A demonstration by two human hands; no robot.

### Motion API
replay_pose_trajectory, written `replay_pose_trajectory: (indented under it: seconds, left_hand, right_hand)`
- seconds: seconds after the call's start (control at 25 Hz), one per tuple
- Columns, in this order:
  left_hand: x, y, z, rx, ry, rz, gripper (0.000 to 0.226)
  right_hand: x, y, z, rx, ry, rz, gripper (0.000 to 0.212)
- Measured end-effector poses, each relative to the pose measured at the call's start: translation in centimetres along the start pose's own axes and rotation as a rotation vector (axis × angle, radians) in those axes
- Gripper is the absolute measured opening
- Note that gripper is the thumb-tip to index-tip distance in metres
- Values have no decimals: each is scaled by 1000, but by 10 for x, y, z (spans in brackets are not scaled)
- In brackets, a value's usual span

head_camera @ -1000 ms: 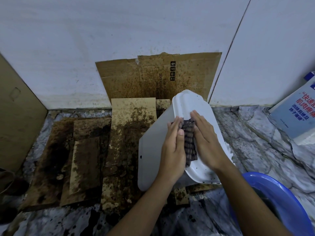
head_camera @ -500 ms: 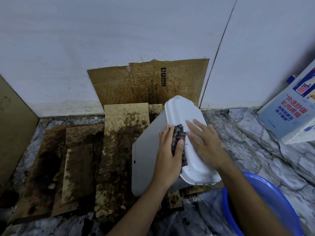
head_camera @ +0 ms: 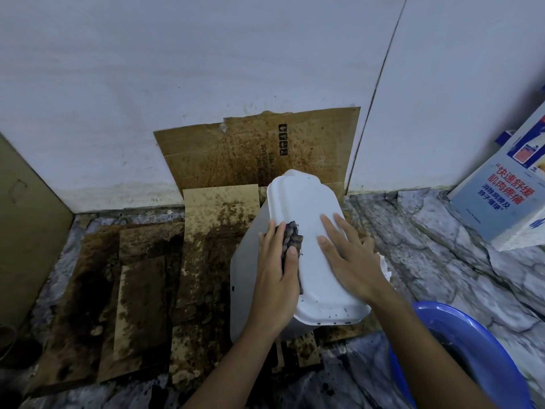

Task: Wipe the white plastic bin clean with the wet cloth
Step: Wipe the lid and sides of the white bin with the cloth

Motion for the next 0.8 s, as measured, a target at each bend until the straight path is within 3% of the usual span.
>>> replay_pose_trajectory:
  seconds: [0.4,0.8]
  left_hand:
    - [-11,2,-3,27,50,-111,54]
    - [23,8,-141,29,38,-218,54]
  right_hand:
    - [10,-22,9,-67,8,2,68]
    - [8,-8,6,-55,28,-1,60]
Point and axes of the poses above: each hand's wrist, its own z-axis away from the middle knuckle, its own x-axis out of the palm, y = z × x, the point moved 2 cm from there along -z, towards the middle knuckle, and after that the axes turned 14 degrees about y, right-handed, at the moved point
